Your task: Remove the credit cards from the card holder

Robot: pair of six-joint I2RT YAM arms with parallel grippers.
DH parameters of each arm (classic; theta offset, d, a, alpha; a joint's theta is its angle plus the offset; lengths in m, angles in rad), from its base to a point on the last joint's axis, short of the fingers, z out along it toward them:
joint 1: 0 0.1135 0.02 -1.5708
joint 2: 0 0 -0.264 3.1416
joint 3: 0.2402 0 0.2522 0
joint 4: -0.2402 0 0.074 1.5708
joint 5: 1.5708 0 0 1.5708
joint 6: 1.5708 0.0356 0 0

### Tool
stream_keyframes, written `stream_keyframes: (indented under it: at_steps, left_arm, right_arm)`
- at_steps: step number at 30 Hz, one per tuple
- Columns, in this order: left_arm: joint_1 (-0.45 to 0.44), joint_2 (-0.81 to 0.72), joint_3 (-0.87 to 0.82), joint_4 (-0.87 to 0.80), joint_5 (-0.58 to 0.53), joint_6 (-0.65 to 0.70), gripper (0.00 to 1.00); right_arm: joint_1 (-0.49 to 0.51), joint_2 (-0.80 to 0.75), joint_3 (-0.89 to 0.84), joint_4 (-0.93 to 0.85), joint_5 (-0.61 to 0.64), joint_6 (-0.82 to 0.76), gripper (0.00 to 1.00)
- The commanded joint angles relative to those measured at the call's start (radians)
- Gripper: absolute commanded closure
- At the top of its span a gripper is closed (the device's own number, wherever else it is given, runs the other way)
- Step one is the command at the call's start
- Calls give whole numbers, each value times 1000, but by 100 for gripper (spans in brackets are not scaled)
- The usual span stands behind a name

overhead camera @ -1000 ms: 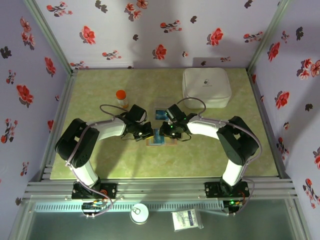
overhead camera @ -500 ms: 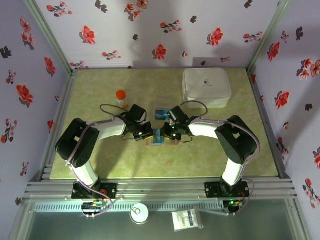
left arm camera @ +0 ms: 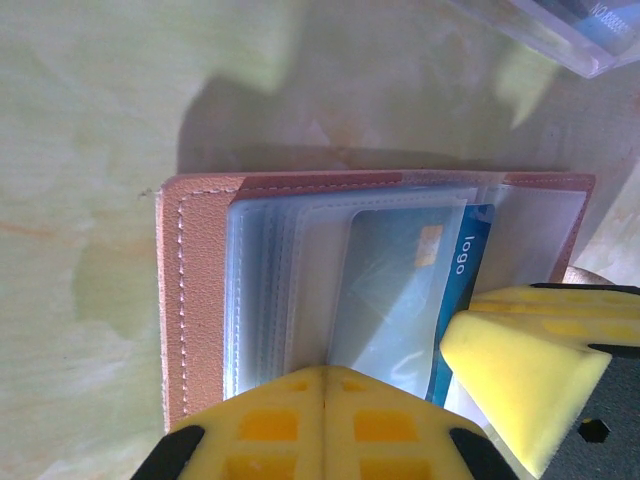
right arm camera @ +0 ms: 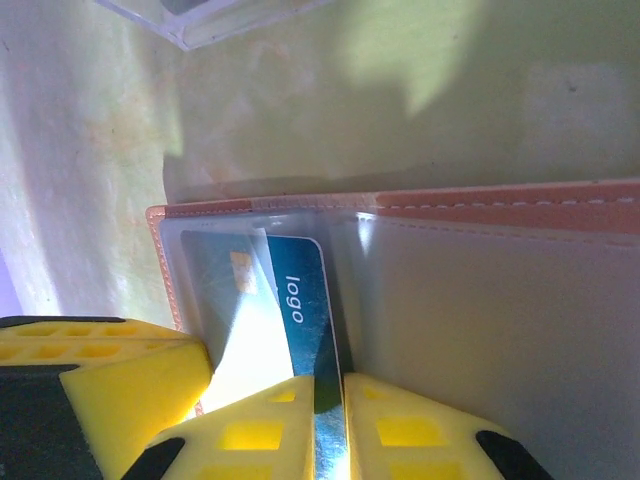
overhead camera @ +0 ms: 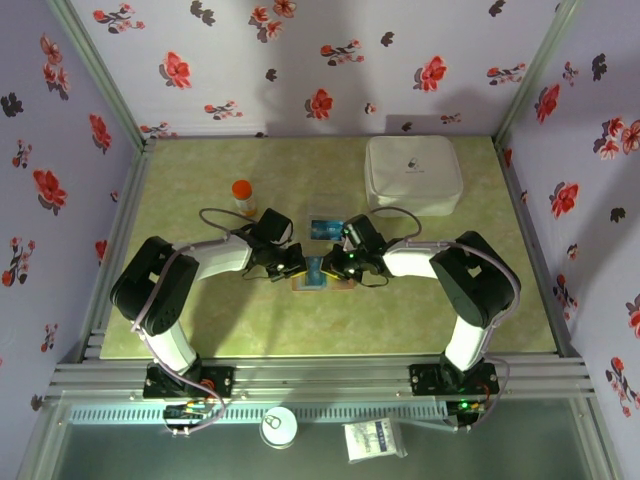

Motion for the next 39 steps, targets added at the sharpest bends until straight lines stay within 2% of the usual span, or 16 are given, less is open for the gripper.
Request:
stream_keyframes:
  at_steps: [1, 20, 28, 39]
  left_arm:
    - [-4, 16, 3, -56, -27, 21, 100]
    - [-2, 2, 6, -70, -31, 27, 100]
    - [-3, 8, 3, -69, -32, 29, 100]
    - [-3, 13, 2, -72, -33, 29, 100]
  right_arm:
    - [-4, -1, -21, 42, -21, 27, 87]
    - [-41, -96, -62, -67, 33, -28, 91]
    - [-41, -53, -68, 62, -61, -21, 84]
    - [-41, 14, -42, 54, -75, -36, 82]
